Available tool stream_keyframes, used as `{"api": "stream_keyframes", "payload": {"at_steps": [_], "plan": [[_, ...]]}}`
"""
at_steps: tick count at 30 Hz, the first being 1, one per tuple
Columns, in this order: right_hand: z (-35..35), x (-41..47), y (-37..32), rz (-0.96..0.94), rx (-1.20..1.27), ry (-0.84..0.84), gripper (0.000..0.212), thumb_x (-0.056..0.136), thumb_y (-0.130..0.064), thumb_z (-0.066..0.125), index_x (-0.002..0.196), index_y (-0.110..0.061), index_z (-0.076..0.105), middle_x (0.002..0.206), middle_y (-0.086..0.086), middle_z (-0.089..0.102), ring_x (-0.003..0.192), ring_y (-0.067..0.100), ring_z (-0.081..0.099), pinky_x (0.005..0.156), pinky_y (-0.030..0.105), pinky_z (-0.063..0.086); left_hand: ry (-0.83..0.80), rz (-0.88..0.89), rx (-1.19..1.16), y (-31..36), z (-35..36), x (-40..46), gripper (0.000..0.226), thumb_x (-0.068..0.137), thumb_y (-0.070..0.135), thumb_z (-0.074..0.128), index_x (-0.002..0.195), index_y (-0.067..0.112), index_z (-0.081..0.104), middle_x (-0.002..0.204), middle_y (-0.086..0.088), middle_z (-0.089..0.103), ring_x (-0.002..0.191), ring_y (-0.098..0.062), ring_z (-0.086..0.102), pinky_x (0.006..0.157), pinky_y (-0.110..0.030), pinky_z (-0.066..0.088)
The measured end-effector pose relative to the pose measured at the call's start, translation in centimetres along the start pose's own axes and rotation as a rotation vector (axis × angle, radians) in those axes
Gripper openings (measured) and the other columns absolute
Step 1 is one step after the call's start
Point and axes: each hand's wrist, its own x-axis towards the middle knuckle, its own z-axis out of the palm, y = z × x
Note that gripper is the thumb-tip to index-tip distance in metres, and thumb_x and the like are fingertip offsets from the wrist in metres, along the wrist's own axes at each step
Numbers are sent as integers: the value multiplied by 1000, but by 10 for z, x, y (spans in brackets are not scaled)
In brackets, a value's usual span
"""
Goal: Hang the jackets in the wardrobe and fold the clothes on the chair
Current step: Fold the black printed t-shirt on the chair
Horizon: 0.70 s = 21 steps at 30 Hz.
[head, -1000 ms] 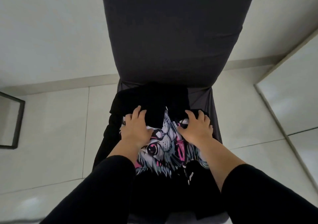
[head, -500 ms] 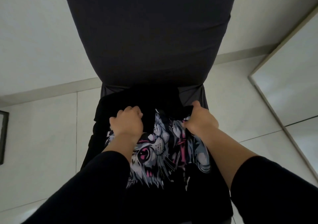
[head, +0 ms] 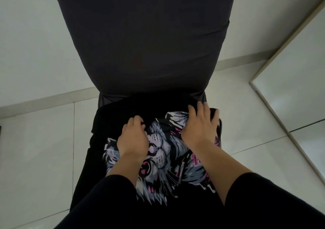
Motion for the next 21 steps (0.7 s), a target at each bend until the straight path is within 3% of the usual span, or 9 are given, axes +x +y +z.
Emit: {"api": "stream_keyframes", "payload": {"at_steps": [4, 7, 9, 11, 14, 17, 19, 21], "plan": [[-2, 15, -23, -165, 118, 66, 79, 84, -18, 58, 150, -20, 16, 160, 7, 0, 148, 21, -9, 118, 52, -4, 239, -3, -31, -3, -20, 9, 21, 101, 18, 32, 116, 11, 44, 89, -6, 58, 73, -22, 47, 70, -35, 32], [-3, 26, -38, -349, 13, 130, 85, 81, -16, 62, 150, -21, 13, 160, 8, -3, 148, 22, -10, 117, 52, -8, 274, 30, -44, -14, -34, 7, 27, 98, 38, 35, 107, 14, 44, 61, 4, 50, 51, -14, 38, 67, -33, 30], [0, 30, -50, -378, 31, 86, 89, 82, -18, 63, 151, -23, 7, 160, 6, 6, 146, 22, 12, 117, 47, 6, 237, 69, -11, -26, -43, 2, 43, 88, 57, 46, 105, 17, 42, 58, 7, 49, 49, -15, 40, 63, -32, 35], [6, 32, -61, -350, 31, 64, 89, 83, -21, 63, 150, -25, 5, 148, 4, 34, 129, 23, 38, 106, 42, 25, 132, 120, 145, -43, -49, -5, 56, 80, 63, 54, 113, 20, 39, 66, 7, 56, 57, -18, 52, 65, -31, 38], [10, 29, -72, -345, -34, 35, 61, 87, -25, 57, 142, -30, 32, 120, -1, 55, 115, 23, 43, 91, 39, 29, 38, 160, 309, -73, -56, -13, 51, 79, 31, 64, 125, 23, 44, 86, 4, 65, 80, -21, 64, 68, -30, 31], [13, 20, -81, -344, -66, 51, 31, 87, -24, 57, 117, -31, 58, 114, -1, 51, 113, 23, 39, 91, 40, 29, 150, 108, 262, -94, -69, -22, 47, 61, -1, 64, 103, 21, 63, 86, -2, 66, 78, -29, 63, 67, -31, 28], [12, 12, -87, -317, -10, 141, 40, 83, -23, 62, 122, -29, 53, 126, 2, 43, 118, 26, 35, 97, 41, 29, 273, 66, 224, -99, -75, -26, 49, 57, -3, 61, 101, 18, 60, 91, -3, 58, 86, -28, 53, 72, -33, 26], [8, 5, -95, -350, 46, 246, 65, 78, -22, 66, 136, -28, 37, 143, 4, 30, 129, 27, 30, 108, 46, 23, 338, 121, 135, -97, -84, -32, 49, 55, -5, 54, 101, 14, 56, 95, -3, 53, 92, -24, 43, 78, -32, 25]]}}
